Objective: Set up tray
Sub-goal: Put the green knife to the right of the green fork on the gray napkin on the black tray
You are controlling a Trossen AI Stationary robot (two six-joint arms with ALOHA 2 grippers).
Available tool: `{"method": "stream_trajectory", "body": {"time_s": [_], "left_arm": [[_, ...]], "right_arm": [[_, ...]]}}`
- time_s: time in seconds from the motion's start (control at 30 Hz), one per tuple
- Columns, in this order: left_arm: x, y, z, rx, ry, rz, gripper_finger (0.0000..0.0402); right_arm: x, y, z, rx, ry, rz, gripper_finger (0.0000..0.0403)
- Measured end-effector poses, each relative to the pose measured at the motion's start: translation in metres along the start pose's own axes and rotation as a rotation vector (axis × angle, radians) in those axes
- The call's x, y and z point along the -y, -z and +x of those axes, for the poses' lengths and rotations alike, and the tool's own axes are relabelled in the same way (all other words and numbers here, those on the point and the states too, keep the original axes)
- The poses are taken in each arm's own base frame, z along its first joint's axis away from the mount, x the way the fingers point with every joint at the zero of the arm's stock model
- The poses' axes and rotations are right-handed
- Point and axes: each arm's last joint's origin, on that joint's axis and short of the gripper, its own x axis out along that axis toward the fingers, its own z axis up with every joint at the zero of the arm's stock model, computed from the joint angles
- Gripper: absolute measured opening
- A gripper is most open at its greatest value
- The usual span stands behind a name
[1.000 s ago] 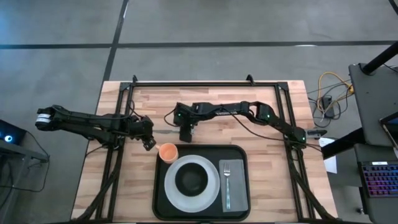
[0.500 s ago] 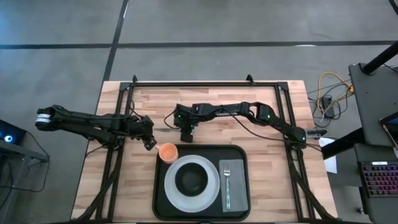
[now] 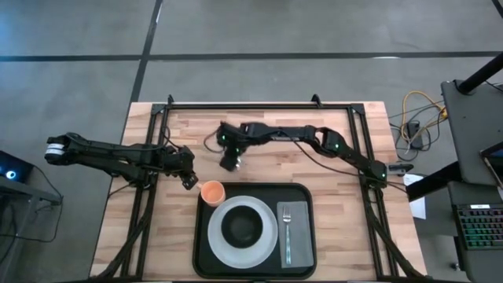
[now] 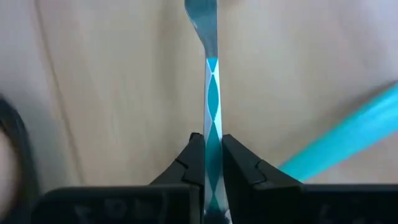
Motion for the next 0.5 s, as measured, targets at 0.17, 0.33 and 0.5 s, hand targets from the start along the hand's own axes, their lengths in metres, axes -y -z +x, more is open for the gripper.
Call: {"method": "stream_trajectory", "body": {"time_s": [0.17,0.33,0.5], "left_arm": [[0.000,0.000,0.000,-0.001,0.000,0.001,0.0173],[-0.001,0.001,0.001,0.002,-0.010,0.004,0.0173],[-0.002,0.002,0.003,0.005,-0.027,0.007,0.0173]], "right_arm": [[0.008,-0.025,-0.034,0.103,0.009,0.275,0.0020],[0.014,-0.032,-0.052,0.129,0.007,0.429,0.0020],[0.004,-0.031,-0.069,0.093,-0.043,0.489,0.0019]]}}
